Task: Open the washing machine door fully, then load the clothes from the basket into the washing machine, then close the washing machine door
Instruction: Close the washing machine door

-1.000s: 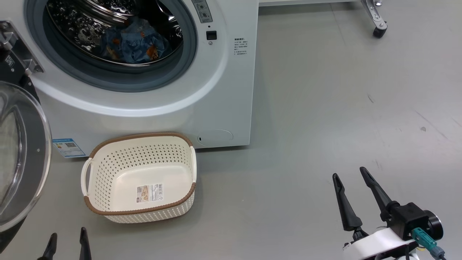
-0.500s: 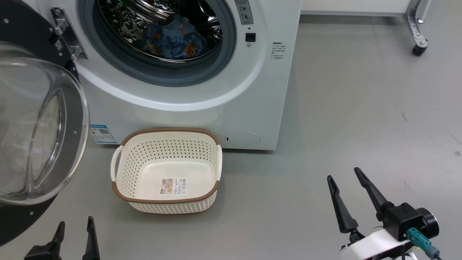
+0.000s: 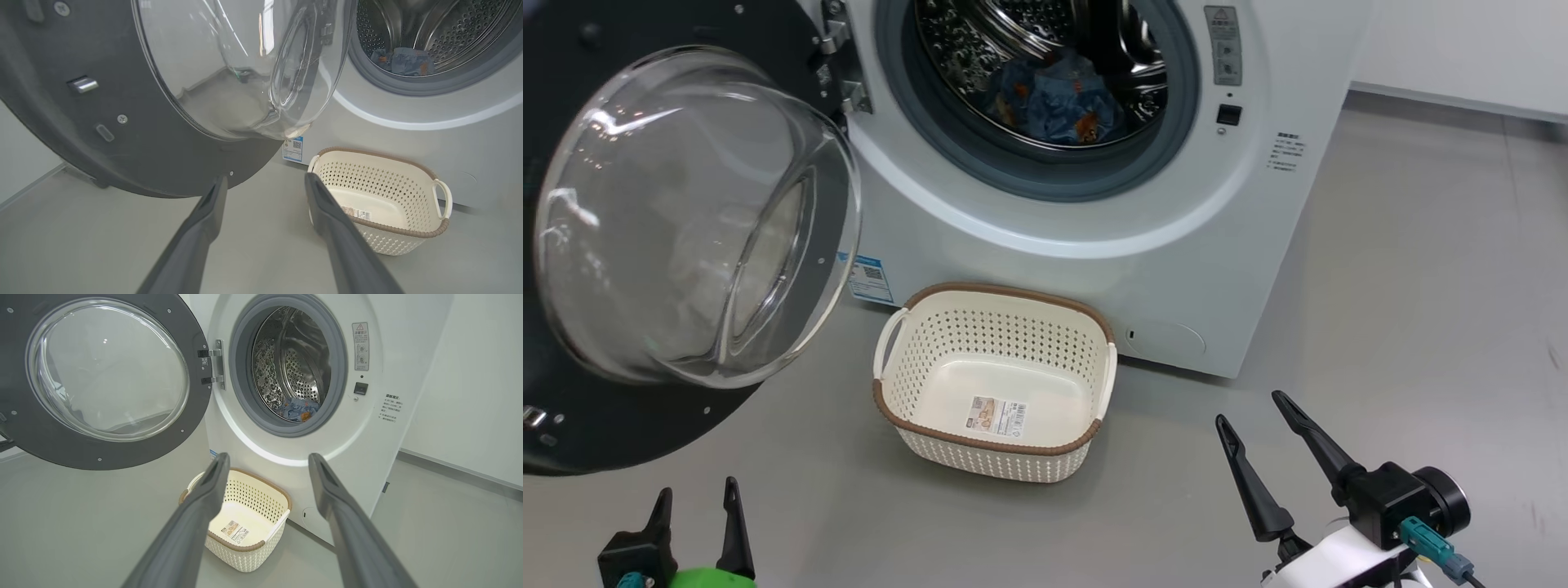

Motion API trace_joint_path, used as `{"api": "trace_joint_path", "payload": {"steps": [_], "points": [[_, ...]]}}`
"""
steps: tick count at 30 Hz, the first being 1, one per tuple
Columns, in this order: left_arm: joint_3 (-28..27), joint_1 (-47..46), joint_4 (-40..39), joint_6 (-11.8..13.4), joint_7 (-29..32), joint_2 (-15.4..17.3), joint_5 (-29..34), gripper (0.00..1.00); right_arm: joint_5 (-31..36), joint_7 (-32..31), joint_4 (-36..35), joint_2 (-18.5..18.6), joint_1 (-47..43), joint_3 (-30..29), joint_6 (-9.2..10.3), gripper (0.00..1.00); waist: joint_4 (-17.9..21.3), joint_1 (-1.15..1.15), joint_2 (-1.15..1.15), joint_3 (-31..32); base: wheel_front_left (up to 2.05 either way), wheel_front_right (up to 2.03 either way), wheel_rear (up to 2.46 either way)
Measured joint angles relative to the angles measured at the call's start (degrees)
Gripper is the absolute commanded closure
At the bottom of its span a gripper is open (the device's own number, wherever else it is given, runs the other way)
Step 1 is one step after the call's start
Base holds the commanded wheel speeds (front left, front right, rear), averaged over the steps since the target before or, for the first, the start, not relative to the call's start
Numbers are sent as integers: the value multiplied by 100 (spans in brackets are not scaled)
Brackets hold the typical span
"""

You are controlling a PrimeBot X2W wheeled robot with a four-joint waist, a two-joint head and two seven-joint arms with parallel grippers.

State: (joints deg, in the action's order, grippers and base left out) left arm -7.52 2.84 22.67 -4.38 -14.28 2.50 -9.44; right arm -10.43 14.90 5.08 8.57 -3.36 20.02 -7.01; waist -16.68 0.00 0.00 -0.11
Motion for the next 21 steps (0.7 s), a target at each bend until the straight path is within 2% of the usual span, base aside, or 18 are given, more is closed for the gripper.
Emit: {"api": "trace_joint_path", "payload": {"steps": [5,13,17,21], "points": [[125,-147,121,155,0,-3,65,0,-40,0,8,15,43,40,0,0,-409,0,0,68,0,0,0],[327,-407,215,594,0,-22,-408,0,-54,0,56,54,369,359,0,0,-996,0,0,50,0,0,0],[367,-408,219,750,0,-22,-478,0,-69,0,125,56,481,519,0,0,-1159,0,0,25,0,0,0],[400,-412,205,798,0,-23,-578,0,-115,0,169,73,539,571,0,0,-1222,0,0,5,0,0,0]]}}
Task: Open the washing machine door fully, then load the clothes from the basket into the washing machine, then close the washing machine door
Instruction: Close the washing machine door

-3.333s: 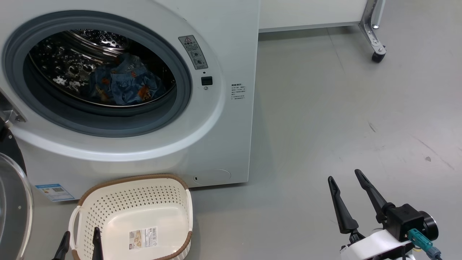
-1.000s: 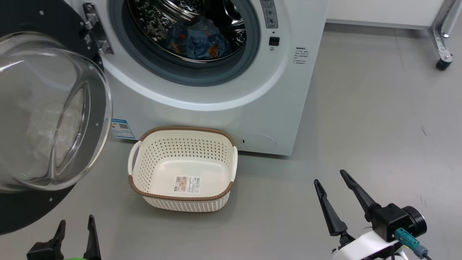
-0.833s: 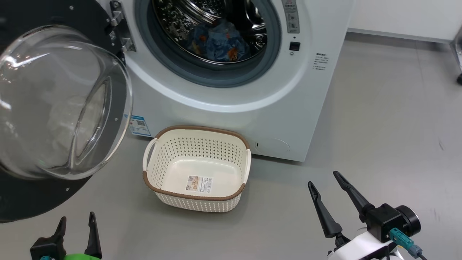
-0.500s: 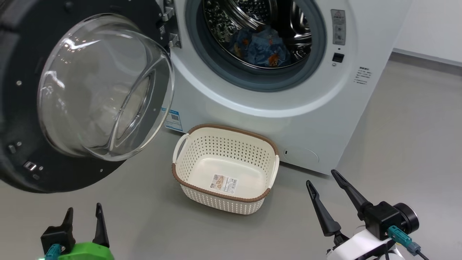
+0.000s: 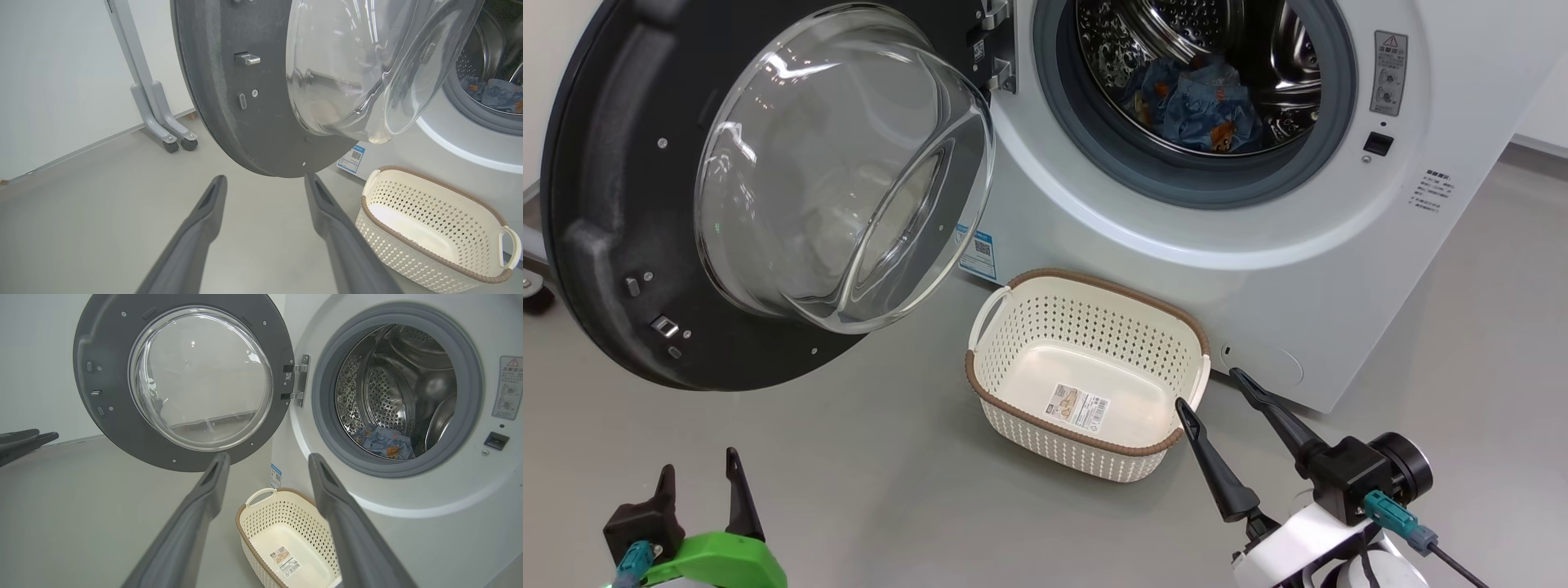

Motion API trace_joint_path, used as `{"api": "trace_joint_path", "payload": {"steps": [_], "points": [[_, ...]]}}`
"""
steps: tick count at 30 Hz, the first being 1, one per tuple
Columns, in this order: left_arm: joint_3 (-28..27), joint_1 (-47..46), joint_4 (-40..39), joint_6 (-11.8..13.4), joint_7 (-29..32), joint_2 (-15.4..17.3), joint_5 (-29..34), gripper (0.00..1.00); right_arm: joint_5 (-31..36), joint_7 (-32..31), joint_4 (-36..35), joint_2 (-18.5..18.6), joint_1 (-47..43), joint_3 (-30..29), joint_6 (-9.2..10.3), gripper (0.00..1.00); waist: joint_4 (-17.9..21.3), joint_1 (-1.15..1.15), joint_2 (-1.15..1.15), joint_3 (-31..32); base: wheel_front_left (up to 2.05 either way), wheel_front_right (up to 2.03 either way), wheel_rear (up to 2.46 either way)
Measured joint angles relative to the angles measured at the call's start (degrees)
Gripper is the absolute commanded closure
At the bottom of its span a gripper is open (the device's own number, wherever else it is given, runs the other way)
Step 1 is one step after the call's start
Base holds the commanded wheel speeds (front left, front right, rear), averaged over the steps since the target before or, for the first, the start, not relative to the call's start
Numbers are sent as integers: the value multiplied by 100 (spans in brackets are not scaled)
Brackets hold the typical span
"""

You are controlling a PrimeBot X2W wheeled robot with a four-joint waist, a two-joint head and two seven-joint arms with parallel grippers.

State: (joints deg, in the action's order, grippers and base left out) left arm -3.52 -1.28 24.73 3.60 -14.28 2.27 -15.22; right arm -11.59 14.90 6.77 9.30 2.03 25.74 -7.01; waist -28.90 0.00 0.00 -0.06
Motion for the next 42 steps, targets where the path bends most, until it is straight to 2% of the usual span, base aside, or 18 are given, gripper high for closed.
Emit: {"api": "trace_joint_path", "payload": {"steps": [8,9,10,11,12,15,18,21,23,24,25,30,33,37,42], "points": [[33,-15,-82,101,0,0,-52,0,-49,0,79,23,82,40,0,0,-29,0,0,-22,0,0,0],[33,-16,-92,102,0,0,-63,2,-51,0,81,24,105,40,0,0,-31,0,0,-23,0,0,0],[27,-17,-100,105,0,0,-110,53,-51,0,82,24,110,38,0,0,-32,0,0,-24,0,0,0],[2,-19,-104,126,0,-2,-236,94,-52,0,92,24,110,38,0,0,-33,0,0,-25,0,0,0],[2,-19,-104,126,0,-2,-236,100,-52,0,92,24,110,38,0,0,-33,0,0,-25,0,0,0],[-344,-21,-147,229,0,-13,-1027,100,-101,0,107,24,110,33,0,0,-37,0,0,-24,0,0,0],[-527,-22,-272,259,0,-16,-1165,100,-103,0,111,23,110,30,0,0,-38,0,0,-22,0,0,0],[-915,-52,-522,283,-16,-30,-1688,100,-105,0,115,20,110,2,0,0,-39,0,0,-16,0,0,0],[-1709,199,-1343,78,-16,-143,-2075,100,-109,0,123,8,103,-114,-1,0,-47,0,0,-6,0,0,0],[-2079,324,-1646,22,-21,-97,-2106,100,-110,0,130,19,102,-163,-1,0,-58,0,0,8,0,0,0],[-2738,427,-1857,-24,-47,4,-2343,100,-111,0,131,9,92,-193,-1,0,-79,0,0,39,0,0,0],[-3595,309,-1814,-316,-49,49,-3496,100,-152,0,130,-38,66,-196,-1,0,-95,0,0,95,0,0,0],[-3939,96,-1581,-431,33,240,-4197,100,-152,0,129,-38,5,-223,-1,0,-81,0,0,118,0,0,0],[-4222,-202,-1390,-457,414,760,-4576,100,-152,0,125,-51,-37,-267,-1,0,-44,0,0,153,0,0,0],[-4369,-482,-1082,-341,896,1072,-4960,100,-151,0,119,-56,-168,-331,-1,0,17,0,0,199,0,0,0]]}}
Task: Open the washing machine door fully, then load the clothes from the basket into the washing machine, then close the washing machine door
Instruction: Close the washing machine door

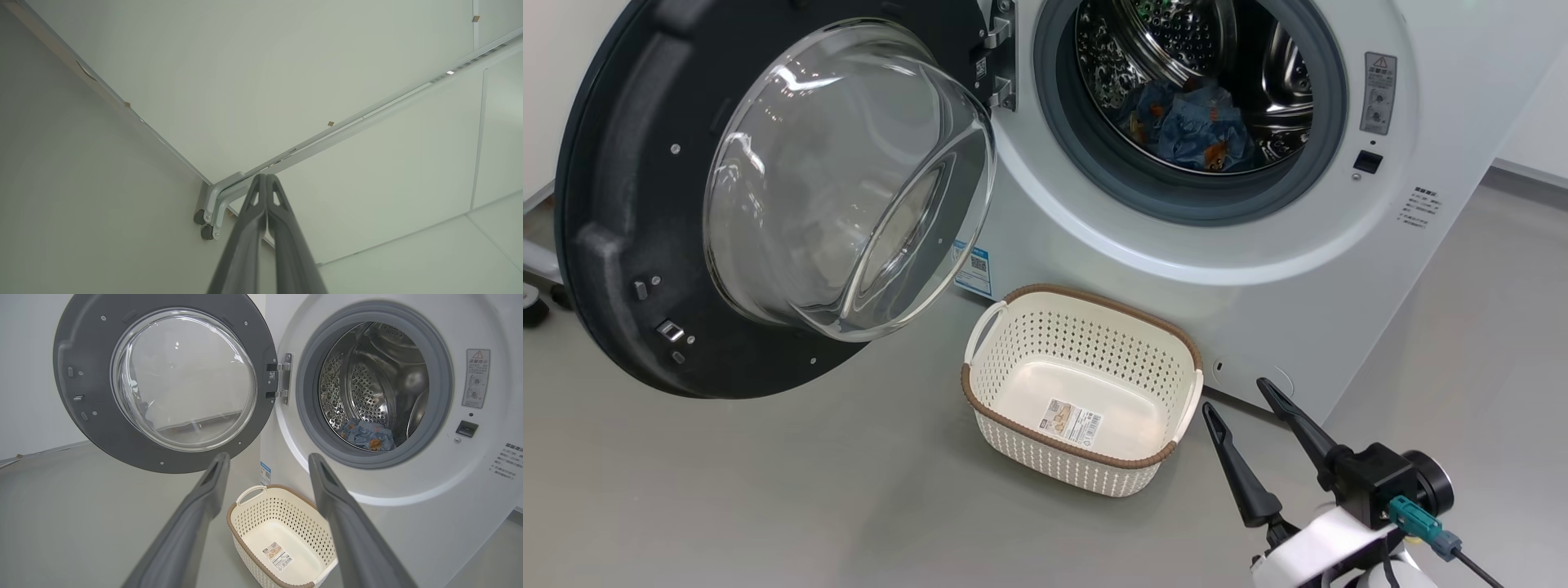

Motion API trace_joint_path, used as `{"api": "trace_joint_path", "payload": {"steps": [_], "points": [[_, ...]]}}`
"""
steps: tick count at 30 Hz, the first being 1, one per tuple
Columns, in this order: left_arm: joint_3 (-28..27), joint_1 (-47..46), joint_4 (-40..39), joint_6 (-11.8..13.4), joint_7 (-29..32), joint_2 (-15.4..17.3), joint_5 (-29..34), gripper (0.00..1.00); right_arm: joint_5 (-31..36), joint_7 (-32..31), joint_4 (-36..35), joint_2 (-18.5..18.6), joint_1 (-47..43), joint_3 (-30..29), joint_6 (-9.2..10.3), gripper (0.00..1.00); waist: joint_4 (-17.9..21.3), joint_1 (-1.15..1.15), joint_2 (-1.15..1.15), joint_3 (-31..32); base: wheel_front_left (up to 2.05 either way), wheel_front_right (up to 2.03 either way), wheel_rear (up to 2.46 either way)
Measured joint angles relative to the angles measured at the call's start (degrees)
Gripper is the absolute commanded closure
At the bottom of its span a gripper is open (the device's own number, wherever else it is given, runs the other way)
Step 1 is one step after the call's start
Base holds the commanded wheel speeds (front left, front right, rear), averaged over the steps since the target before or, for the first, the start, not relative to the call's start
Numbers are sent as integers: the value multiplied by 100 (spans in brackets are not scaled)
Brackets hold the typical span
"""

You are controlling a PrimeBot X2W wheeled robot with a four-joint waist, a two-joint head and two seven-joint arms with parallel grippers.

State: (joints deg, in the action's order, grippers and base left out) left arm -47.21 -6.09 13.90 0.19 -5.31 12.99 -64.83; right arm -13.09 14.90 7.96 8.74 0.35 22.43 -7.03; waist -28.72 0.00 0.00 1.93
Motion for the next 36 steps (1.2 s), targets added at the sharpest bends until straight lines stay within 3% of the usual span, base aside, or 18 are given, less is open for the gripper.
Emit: {"api": "trace_joint_path", "payload": {"steps": [5,13,25,36], "points": [[-171,-238,366,162,319,476,-194,100,0,0,0,-18,-121,-43,0,0,65,0,0,51,0,0,0],[-250,-570,910,332,806,975,-363,100,4,0,-26,-114,-367,-193,0,0,195,0,0,161,0,0,0],[-277,-895,1512,386,1511,1334,-890,100,69,0,-94,-127,-410,-121,0,0,508,0,0,117,0,0,0],[-409,-1109,1907,386,1779,1564,-1043,100,175,0,-152,34,-408,-140,0,0,891,0,0,-62,0,0,0]]}}
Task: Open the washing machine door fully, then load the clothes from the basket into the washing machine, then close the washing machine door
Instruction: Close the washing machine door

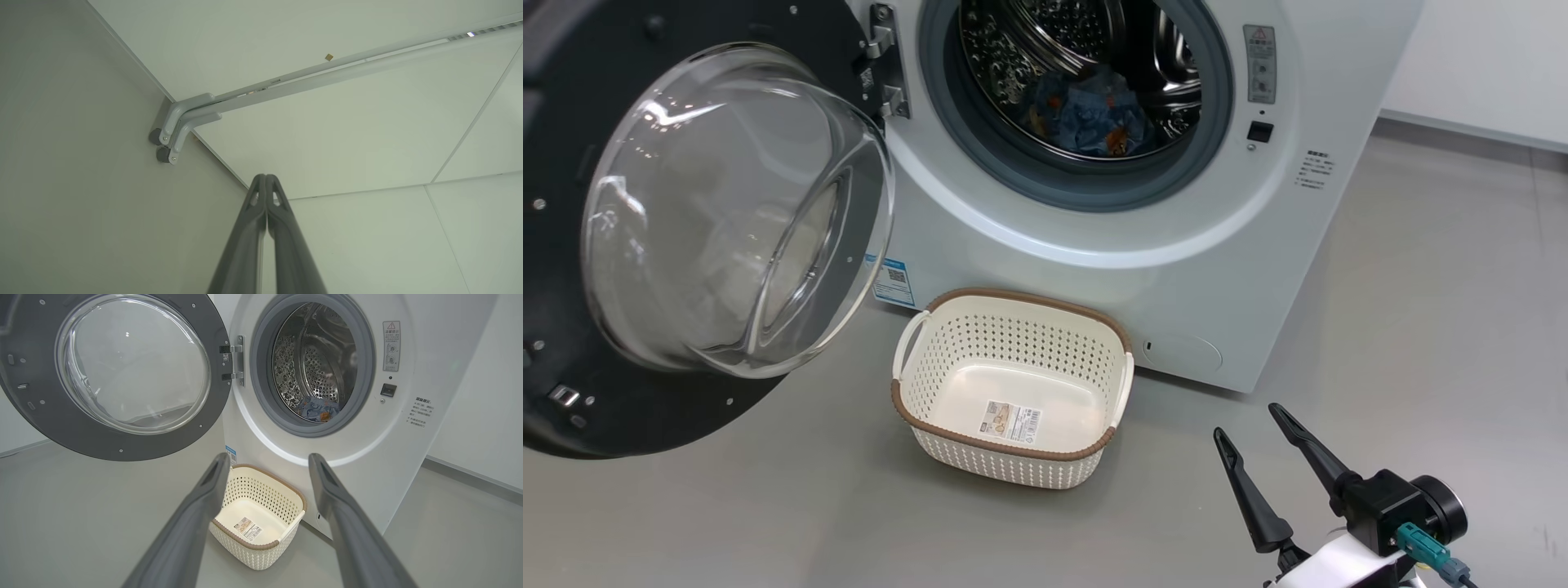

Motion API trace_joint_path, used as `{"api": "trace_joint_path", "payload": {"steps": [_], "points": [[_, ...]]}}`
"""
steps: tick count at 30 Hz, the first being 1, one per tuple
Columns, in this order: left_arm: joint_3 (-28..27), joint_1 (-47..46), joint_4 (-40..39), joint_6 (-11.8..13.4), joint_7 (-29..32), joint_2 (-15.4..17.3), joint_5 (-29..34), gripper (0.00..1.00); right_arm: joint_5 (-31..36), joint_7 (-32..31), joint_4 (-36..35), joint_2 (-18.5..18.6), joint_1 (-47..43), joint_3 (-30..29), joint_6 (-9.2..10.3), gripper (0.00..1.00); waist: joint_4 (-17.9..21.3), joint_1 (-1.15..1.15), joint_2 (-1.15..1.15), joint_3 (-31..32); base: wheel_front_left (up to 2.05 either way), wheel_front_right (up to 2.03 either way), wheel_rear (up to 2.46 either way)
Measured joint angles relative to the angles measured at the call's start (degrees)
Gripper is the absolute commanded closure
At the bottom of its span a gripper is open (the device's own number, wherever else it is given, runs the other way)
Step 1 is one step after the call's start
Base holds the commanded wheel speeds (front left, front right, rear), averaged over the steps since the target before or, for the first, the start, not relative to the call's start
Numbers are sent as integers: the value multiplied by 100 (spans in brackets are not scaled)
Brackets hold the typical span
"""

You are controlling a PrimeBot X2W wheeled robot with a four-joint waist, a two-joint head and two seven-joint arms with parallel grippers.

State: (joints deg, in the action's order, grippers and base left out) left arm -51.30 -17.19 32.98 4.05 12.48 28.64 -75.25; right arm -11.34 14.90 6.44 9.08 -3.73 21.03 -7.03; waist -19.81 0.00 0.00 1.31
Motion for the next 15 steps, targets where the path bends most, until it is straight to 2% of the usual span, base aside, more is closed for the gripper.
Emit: {"api": "trace_joint_path", "payload": {"steps": [10,15], "points": [[19,-296,204,-10,219,151,-202,100,48,0,-44,30,60,-32,0,0,360,0,0,-246,0,0,0],[131,-434,332,-125,319,155,-221,100,75,0,-56,41,110,-58,0,0,518,0,0,-360,0,0,0]]}}
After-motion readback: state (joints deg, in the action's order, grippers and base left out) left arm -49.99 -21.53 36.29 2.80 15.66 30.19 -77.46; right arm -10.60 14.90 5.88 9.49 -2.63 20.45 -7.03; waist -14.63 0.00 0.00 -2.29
